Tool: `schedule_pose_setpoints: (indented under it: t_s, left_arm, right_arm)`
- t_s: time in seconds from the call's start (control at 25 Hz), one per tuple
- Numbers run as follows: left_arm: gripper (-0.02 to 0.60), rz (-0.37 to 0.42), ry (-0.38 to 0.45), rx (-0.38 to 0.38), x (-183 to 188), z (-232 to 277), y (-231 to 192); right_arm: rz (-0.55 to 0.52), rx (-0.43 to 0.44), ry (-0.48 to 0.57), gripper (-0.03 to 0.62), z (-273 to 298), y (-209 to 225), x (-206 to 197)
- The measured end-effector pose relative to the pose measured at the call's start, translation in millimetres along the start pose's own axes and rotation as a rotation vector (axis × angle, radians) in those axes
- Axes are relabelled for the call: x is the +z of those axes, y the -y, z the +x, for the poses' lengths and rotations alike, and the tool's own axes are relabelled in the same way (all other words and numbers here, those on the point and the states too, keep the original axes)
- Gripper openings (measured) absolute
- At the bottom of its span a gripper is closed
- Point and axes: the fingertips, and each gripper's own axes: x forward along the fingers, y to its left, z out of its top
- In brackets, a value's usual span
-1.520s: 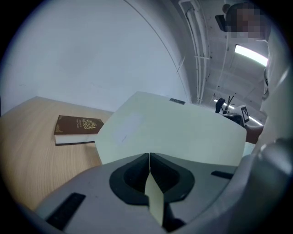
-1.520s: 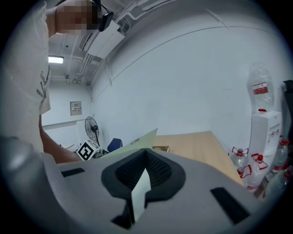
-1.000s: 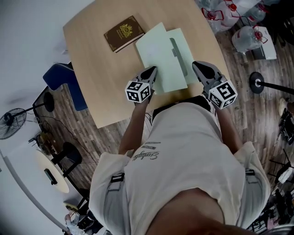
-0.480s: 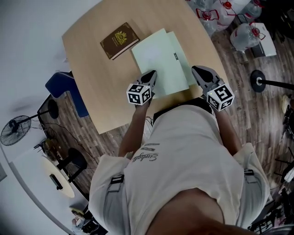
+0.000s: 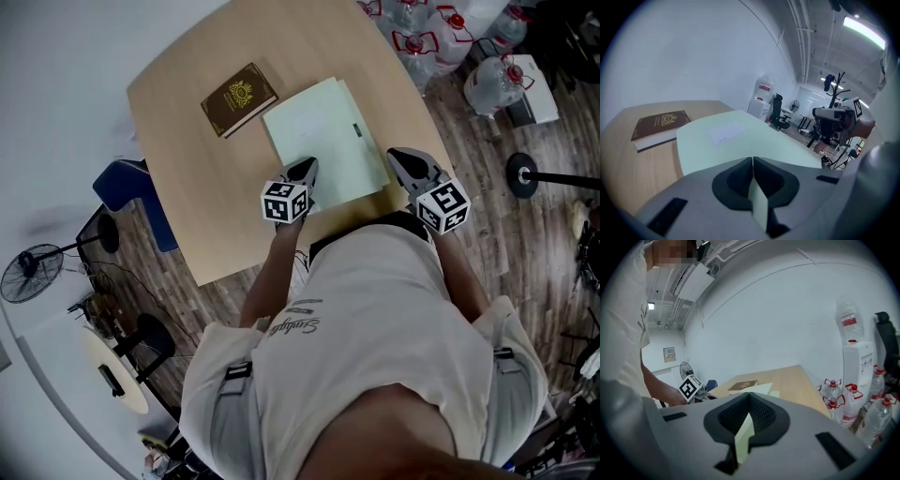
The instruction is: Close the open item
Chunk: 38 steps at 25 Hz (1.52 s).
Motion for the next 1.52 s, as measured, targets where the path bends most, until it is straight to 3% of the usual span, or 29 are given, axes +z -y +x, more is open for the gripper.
schedule_pose_setpoints:
  t_s: [0.48,1.52]
  left_arm:
    - [0.015,0.014,-0.053,0.031,-6.8,15.6,3.2]
    - [0.017,0.14,-0.166,0.037,-15.7,36.9,13.0]
  right_arm:
    - [0.006,0.01,-0.032,-0.005,-4.3,16.5,-8.3]
    - [0.067,0.018,-0.062,-0.005,1.3,31.9,-23.7]
